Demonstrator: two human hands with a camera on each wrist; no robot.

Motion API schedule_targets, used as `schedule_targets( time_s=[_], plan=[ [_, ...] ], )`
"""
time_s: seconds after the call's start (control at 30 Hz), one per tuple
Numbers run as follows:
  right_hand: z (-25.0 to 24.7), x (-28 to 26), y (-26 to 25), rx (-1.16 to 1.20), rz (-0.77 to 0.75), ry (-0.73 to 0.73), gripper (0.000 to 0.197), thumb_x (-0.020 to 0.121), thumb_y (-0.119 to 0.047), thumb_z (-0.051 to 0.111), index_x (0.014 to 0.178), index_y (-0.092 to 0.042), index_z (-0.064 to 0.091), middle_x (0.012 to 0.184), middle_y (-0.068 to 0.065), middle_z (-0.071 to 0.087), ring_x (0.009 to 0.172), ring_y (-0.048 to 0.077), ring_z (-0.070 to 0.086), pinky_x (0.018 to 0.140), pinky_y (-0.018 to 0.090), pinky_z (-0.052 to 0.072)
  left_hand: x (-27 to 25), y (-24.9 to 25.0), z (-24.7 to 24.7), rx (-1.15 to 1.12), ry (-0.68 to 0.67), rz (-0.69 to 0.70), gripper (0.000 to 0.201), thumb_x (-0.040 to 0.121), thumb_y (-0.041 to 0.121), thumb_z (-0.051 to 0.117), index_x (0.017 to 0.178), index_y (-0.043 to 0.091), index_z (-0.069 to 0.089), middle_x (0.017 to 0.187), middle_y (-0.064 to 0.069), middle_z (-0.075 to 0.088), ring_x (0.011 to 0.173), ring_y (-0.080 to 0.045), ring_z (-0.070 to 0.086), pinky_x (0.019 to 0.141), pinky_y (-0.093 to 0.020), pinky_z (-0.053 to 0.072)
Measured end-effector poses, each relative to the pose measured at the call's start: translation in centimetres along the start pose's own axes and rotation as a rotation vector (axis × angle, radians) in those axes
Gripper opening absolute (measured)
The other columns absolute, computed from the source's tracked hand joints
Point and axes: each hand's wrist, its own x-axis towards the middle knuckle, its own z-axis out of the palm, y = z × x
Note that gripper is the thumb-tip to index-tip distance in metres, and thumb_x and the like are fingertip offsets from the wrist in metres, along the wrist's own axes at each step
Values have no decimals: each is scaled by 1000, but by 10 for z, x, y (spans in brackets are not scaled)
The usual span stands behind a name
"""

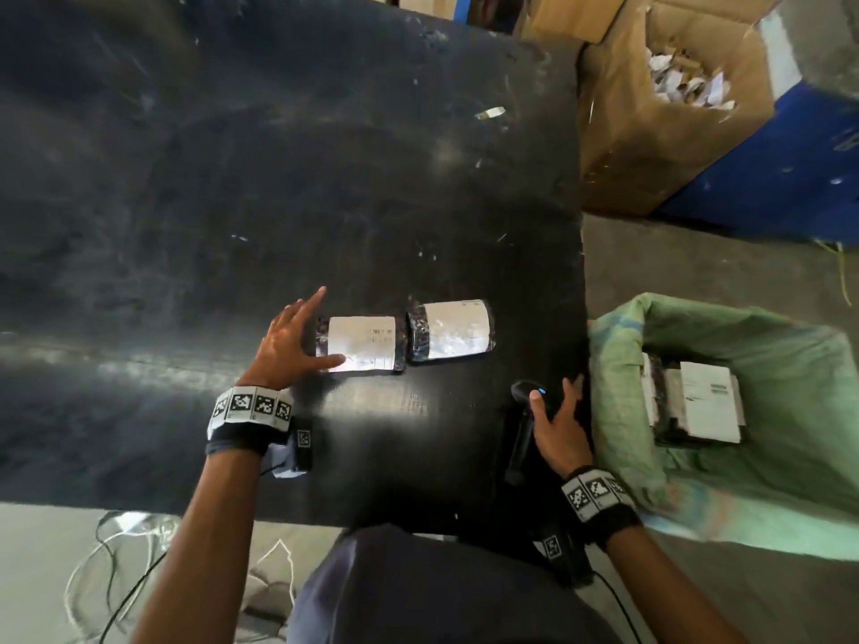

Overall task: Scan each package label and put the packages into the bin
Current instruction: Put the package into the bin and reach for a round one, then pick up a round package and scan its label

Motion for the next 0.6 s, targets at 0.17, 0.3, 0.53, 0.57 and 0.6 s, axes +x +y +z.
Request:
schedule_targets(
  time_s=[0.17,0.3,0.53,0.57,0.6],
  plan=[
    [27,6,13,614,92,-57,55,102,-27,46,150,-30,21,127,24,55,89,34,62,66,37,59,12,-12,-4,-248,-194,-2,124,47,68,89,153,57,24,139,-7,60,129,-28,58,110,-54,47],
    [33,3,15,768,182,-59,50,100,-35,47,145,-40,25,94,20,65,58,26,62,56,30,53,3,-8,-3,-313,-251,29,107,51,49,95,146,47,46,138,1,62,126,-22,61,104,-52,53],
    [25,-4,-6,759,80,-18,38,99,-37,47,137,-36,42,84,18,64,49,18,51,46,26,42,-28,4,-4,-330,-52,21,80,59,15,97,131,25,63,115,5,71,103,-16,72,83,-22,61],
    [20,-8,-15,773,41,-42,35,99,-37,46,135,-38,44,84,18,65,51,20,51,47,26,42,-32,4,-8,-321,-3,15,78,59,17,97,130,26,64,115,2,72,102,-17,72,81,-22,62],
    [15,-13,-25,785,0,-72,33,100,-39,45,132,-40,46,83,18,66,53,23,51,48,27,42,-36,5,-12,-293,49,15,77,60,21,98,128,30,64,117,0,71,101,-17,71,81,-24,62]
  ],
)
